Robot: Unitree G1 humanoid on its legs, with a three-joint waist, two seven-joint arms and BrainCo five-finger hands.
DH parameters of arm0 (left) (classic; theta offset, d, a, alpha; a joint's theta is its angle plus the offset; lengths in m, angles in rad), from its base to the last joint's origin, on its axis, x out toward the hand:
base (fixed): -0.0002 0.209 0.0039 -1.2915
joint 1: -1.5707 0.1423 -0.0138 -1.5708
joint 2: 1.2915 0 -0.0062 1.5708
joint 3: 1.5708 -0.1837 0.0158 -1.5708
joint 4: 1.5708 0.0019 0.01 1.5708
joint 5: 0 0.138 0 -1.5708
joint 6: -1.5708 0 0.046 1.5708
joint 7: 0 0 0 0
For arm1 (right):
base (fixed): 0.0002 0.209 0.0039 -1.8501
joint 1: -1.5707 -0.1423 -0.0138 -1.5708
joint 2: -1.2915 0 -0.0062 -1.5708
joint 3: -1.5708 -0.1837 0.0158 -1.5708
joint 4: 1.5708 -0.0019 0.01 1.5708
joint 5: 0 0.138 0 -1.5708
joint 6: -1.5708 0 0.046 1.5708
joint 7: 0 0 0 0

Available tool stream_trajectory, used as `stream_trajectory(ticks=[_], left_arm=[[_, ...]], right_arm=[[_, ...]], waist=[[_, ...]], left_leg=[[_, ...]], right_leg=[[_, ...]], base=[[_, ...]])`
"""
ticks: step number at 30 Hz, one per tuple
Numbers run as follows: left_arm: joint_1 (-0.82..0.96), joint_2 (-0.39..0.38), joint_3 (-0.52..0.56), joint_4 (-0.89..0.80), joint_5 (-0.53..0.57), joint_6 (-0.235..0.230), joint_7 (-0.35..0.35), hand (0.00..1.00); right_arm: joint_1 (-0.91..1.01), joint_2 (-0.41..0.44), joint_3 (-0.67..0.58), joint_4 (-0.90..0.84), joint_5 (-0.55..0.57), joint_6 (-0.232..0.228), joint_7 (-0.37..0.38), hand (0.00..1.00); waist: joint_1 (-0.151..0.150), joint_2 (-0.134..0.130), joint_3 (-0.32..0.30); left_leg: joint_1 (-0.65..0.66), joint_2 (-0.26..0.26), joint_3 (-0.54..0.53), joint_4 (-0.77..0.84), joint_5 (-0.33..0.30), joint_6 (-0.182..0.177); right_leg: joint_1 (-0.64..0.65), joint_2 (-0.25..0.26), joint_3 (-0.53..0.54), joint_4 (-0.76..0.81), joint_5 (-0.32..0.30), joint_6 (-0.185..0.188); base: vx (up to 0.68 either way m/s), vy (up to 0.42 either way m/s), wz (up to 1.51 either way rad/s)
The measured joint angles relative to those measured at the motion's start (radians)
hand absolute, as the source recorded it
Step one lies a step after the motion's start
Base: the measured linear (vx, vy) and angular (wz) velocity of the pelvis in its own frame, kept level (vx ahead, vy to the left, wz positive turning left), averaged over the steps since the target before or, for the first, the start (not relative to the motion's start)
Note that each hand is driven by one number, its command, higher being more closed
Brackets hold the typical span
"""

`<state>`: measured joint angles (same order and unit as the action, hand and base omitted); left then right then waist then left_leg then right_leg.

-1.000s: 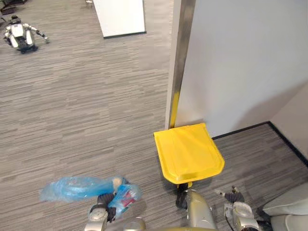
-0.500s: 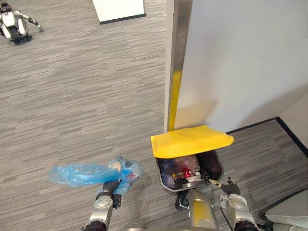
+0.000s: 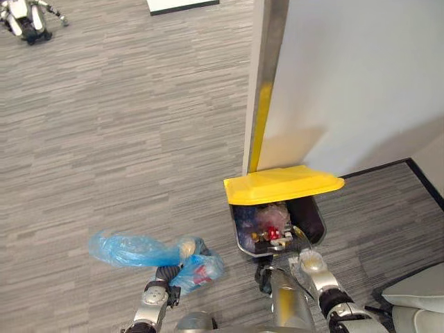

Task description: Gather rubbish on tea table into small bin, then transfer packed bag to large trash can.

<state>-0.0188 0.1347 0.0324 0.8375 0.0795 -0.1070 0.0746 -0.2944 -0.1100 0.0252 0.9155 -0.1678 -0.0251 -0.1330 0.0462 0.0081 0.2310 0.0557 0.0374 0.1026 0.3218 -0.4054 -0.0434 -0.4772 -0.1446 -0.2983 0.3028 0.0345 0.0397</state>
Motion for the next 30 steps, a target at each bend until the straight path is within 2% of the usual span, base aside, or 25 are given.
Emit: stream_trajectory(ticks=[3,7,9,12,15,20,24,30], left_arm=[[-0.001,0.014,0.000,-0.053,-0.012,-0.015,0.015,1.00],[0.000,0.040,-0.005,-0.126,-0.041,-0.025,0.019,1.00],[0.004,0.058,-0.031,-0.173,-0.071,-0.035,0.025,1.00],[0.020,0.062,-0.062,-0.247,-0.100,-0.039,0.037,1.00],[0.021,0.066,-0.094,-0.325,-0.120,-0.064,0.036,1.00],[0.021,0.089,-0.149,-0.414,-0.158,-0.079,0.028,1.00],[0.029,0.103,-0.189,-0.487,-0.169,-0.092,0.010,1.00],[0.041,0.125,-0.258,-0.556,-0.188,-0.098,-0.029,1.00]], right_arm=[[-0.098,-0.033,0.038,0.000,0.000,-0.006,-0.001,0.00],[-0.241,-0.103,0.092,0.000,0.000,-0.007,-0.006,0.00],[-0.344,-0.161,0.106,0.000,0.000,-0.008,-0.022,0.00],[-0.442,-0.242,0.139,-0.001,0.010,-0.010,-0.039,0.00],[-0.476,-0.326,0.161,-0.010,0.019,-0.009,-0.040,0.00],[-0.532,-0.421,0.183,-0.058,0.049,-0.008,-0.040,0.00],[-0.606,-0.484,0.205,-0.083,0.068,-0.011,-0.040,0.00],[-0.623,-0.498,0.227,-0.083,0.085,-0.018,-0.040,0.00]], waist=[[0.025,0.005,0.048],[0.025,0.011,0.104],[0.031,0.026,0.128],[0.045,0.042,0.140],[0.049,0.057,0.150],[0.049,0.059,0.187],[0.049,0.060,0.203],[0.048,0.061,0.211]], left_leg=[[-0.061,0.013,-0.025,0.086,-0.033,0.013],[-0.105,0.024,-0.068,0.127,-0.042,0.013],[-0.120,0.033,-0.075,0.136,-0.040,0.003],[-0.139,0.037,-0.080,0.136,-0.037,-0.001],[-0.159,0.048,-0.106,0.146,-0.039,-0.005],[-0.185,0.055,-0.130,0.189,-0.043,-0.011],[-0.217,0.068,-0.132,0.221,-0.062,-0.013],[-0.230,0.085,-0.128,0.252,-0.077,-0.018]], right_leg=[[0.003,0.002,-0.010,-0.030,0.027,-0.003],[0.002,0.003,-0.037,-0.037,0.030,-0.003],[-0.002,0.009,-0.050,-0.038,0.029,-0.003],[-0.021,0.009,-0.054,-0.026,0.029,-0.007],[-0.021,0.004,-0.081,-0.022,0.019,-0.011],[-0.022,0.000,-0.090,0.008,-0.002,-0.024],[-0.037,0.005,-0.094,0.011,-0.002,-0.024],[-0.045,0.018,-0.090,0.021,-0.001,-0.025]], base=[[-0.14,-0.016,0.20],[-0.07,-0.026,0.28],[-0.02,-0.008,0.11],[0.01,-0.001,0.03],[0.03,0.000,0.22],[0.01,0.009,0.17],[-0.04,-0.019,0.03],[-0.04,-0.033,-0.03]])
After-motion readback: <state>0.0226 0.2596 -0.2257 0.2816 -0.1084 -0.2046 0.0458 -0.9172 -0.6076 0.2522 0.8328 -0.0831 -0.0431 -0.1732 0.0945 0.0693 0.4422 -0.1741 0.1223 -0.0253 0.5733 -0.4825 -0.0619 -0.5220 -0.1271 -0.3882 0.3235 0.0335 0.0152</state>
